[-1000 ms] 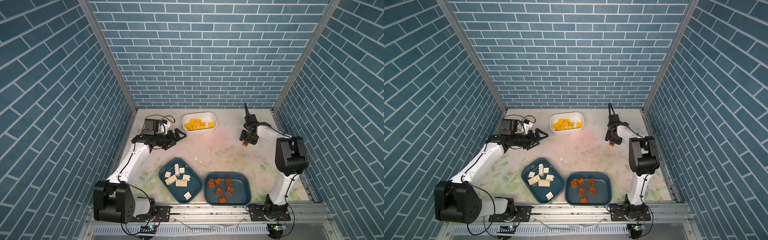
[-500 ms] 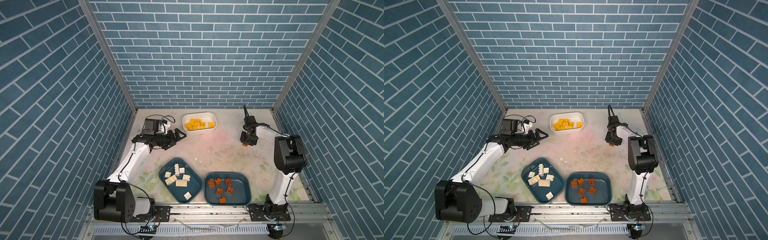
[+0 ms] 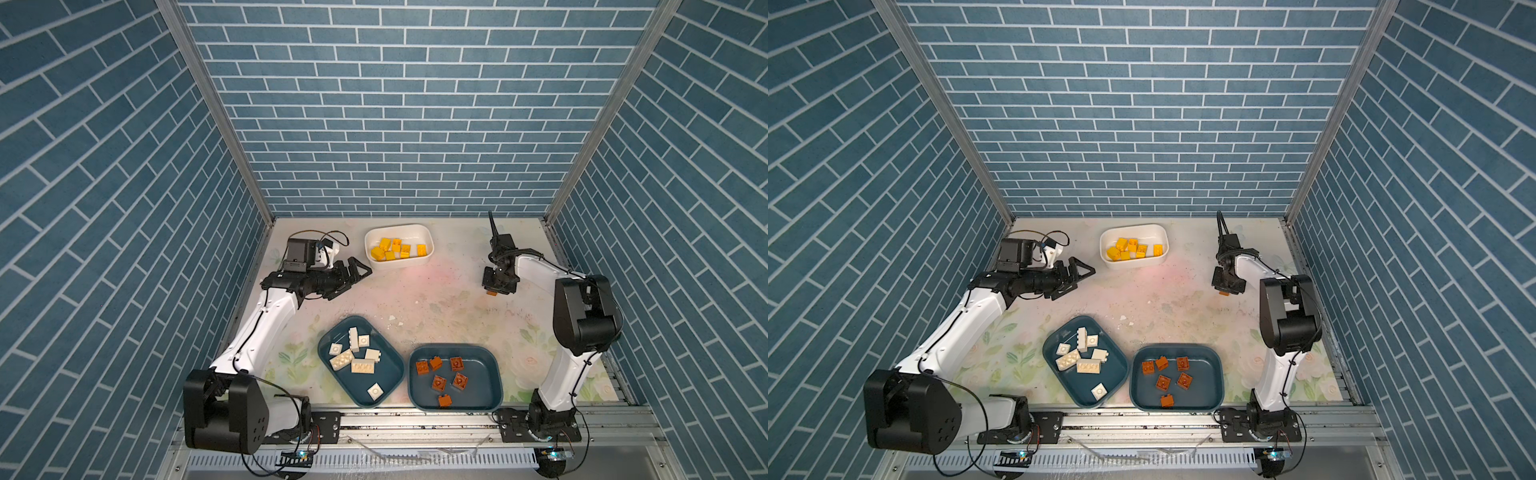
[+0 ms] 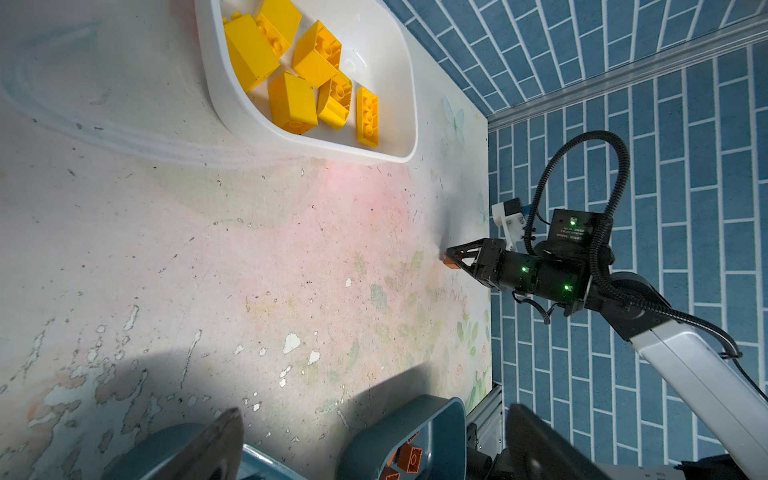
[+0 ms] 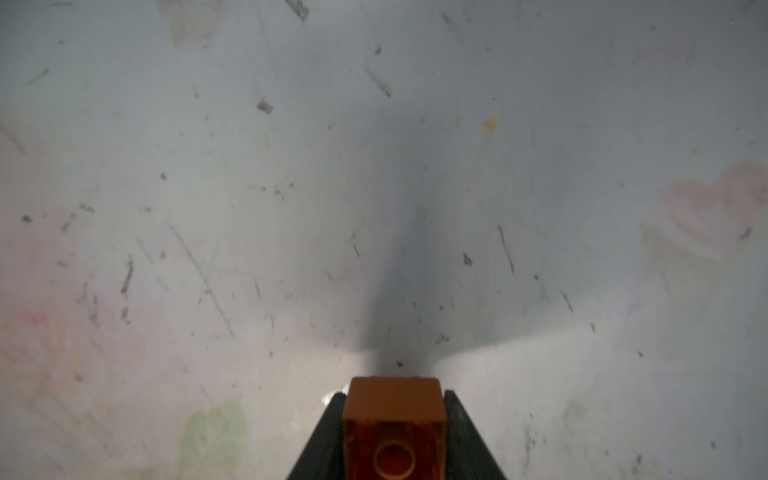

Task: Sort the legos into containers by color
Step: 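Carry the brown brick over the brown-brick tray and release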

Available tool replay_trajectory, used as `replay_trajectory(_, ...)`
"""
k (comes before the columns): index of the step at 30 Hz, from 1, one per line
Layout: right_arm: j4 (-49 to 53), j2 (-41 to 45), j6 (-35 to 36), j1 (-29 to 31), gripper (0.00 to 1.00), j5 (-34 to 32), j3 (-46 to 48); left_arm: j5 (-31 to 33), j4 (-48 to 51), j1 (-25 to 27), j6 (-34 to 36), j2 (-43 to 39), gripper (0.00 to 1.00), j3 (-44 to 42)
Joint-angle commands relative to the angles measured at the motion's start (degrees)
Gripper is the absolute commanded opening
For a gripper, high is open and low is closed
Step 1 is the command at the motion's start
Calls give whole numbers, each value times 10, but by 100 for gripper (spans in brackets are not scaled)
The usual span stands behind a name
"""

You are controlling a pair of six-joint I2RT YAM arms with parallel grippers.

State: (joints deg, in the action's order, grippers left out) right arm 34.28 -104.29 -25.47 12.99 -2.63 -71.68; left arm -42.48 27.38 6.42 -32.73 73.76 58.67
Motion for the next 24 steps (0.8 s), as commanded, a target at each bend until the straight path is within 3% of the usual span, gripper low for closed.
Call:
replay_trajectory(1,45,87,28,42,28,31,18,4,11,3,8,-10,100,-9)
replay_trajectory(8,122,244,-49,187,28,17,94,2,7,7,4,-14,100,-14)
replay_trajectory(18,268,413,-234,422,29,-41,196,2,4,15,1,-32,100,-36)
replay_trajectory(21,274,424,-265,455,30,-46,224,3,5,15,3,-38,100,-44)
replay_trajectory(24,259,420,-269,464,42,-49,235,6,7,15,7,-45,100,-50)
